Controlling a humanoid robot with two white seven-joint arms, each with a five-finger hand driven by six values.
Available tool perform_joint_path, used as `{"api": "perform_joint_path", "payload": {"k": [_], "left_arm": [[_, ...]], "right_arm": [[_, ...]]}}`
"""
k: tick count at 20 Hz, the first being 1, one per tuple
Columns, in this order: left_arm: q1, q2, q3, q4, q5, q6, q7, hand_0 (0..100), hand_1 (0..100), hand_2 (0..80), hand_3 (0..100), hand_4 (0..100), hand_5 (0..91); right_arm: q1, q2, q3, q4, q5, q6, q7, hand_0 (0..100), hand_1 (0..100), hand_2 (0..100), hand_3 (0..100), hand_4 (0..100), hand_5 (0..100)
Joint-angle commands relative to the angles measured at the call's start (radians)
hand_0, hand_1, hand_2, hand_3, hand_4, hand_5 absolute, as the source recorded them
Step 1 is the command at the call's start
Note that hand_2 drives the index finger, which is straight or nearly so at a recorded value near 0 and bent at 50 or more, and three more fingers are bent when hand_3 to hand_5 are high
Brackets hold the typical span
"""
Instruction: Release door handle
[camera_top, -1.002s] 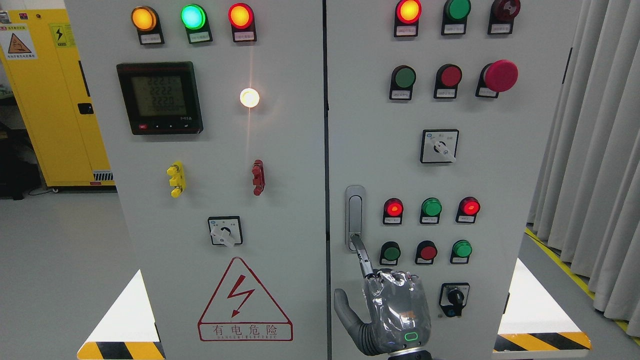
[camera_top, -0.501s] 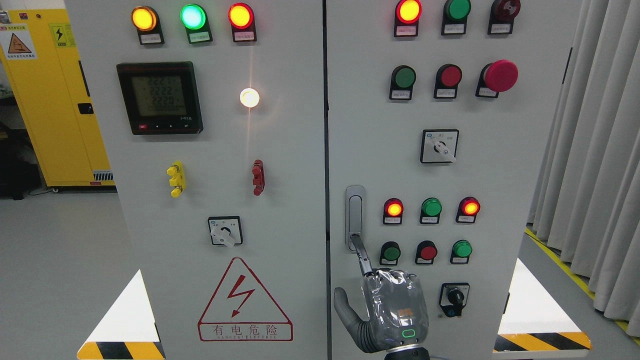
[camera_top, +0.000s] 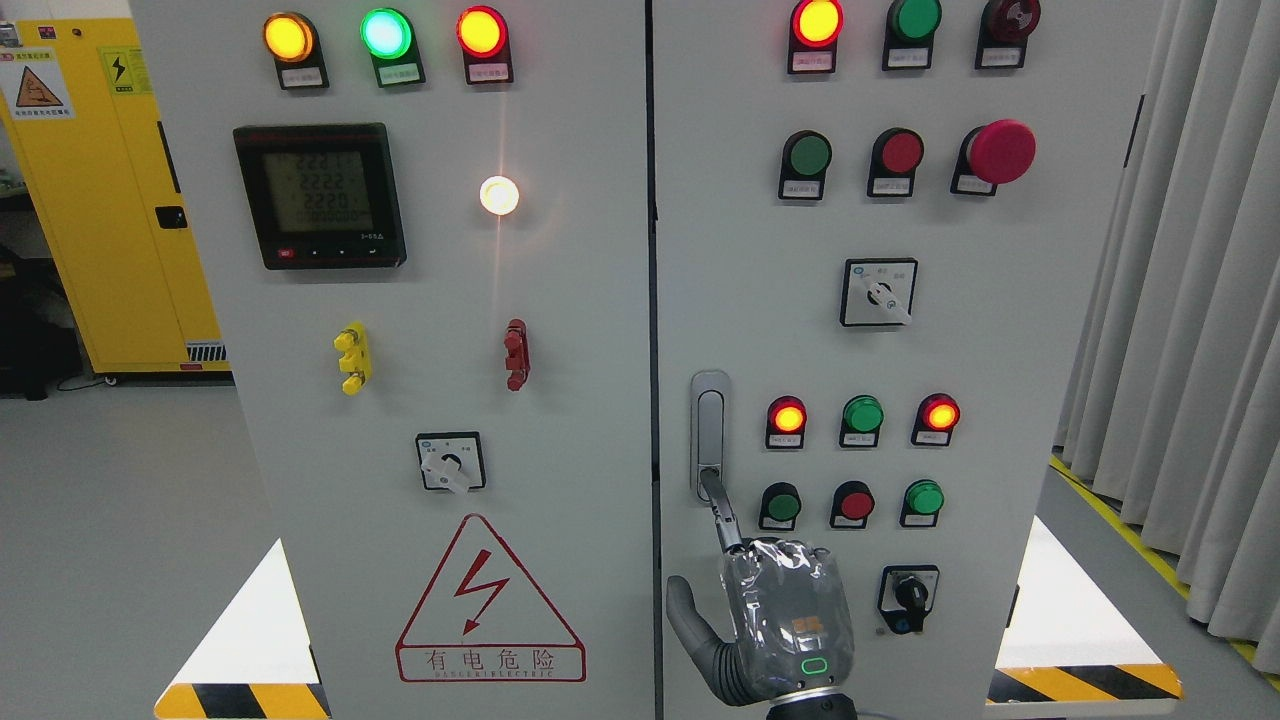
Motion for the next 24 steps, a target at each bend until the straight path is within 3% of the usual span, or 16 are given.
{"api": "perform_joint_path", "payload": {"k": [1, 24], "left_arm": [[0.000, 0.000, 0.000, -0.015, 0.000, 0.000, 0.000, 12, 56, 0.0, 0, 0, 0.0], [0.000, 0.001, 0.000, -0.015, 0.000, 0.000, 0.000, 12, 56, 0.0, 0, 0, 0.0]], "right_arm": [[0.001, 0.001, 0.000, 0.006, -0.003, 0.001, 0.005, 54, 39, 4, 100, 100, 100], [0.005, 0.000, -0.005, 0.008, -0.006, 0.002, 0.023, 56, 41, 9, 100, 100, 100]]}}
